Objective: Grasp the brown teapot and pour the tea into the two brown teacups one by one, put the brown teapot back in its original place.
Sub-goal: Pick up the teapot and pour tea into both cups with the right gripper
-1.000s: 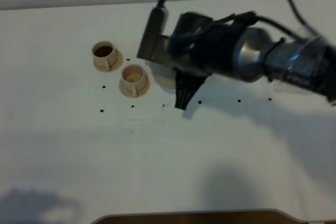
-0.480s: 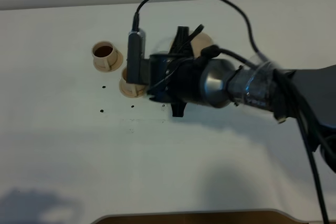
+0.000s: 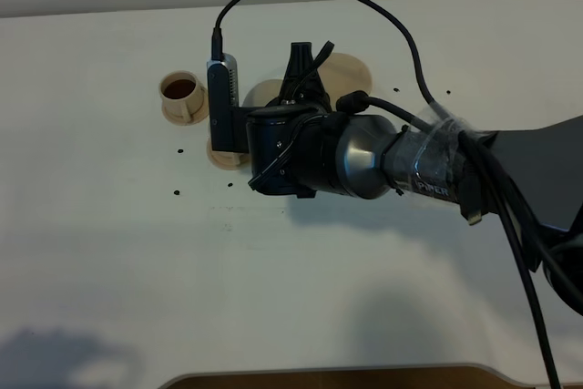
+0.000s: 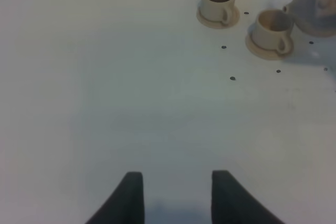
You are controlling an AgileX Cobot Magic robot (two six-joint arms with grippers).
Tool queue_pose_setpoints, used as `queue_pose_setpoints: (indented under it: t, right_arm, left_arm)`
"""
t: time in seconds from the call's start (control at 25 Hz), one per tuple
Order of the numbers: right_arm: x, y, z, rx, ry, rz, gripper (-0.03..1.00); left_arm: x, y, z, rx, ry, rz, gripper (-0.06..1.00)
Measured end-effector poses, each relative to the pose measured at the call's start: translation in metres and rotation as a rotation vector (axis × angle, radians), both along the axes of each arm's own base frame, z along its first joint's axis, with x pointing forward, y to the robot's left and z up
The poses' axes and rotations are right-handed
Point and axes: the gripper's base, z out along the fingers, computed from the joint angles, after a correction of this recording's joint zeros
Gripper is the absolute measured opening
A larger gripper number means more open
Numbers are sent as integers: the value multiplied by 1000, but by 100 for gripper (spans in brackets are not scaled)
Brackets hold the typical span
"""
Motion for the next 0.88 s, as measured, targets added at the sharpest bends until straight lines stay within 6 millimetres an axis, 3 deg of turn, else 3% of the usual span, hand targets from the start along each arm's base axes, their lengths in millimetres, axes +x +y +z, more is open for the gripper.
queue_pose_setpoints:
  t: [0.64, 0.88]
  right_arm:
    - [1, 2, 5, -95, -82, 62, 9]
    - [-5, 7, -14, -191, -92, 75, 9]
  left_arm:
    - [0, 0, 0, 0, 0, 0, 33]
    - [0, 0, 0, 0, 0, 0, 33]
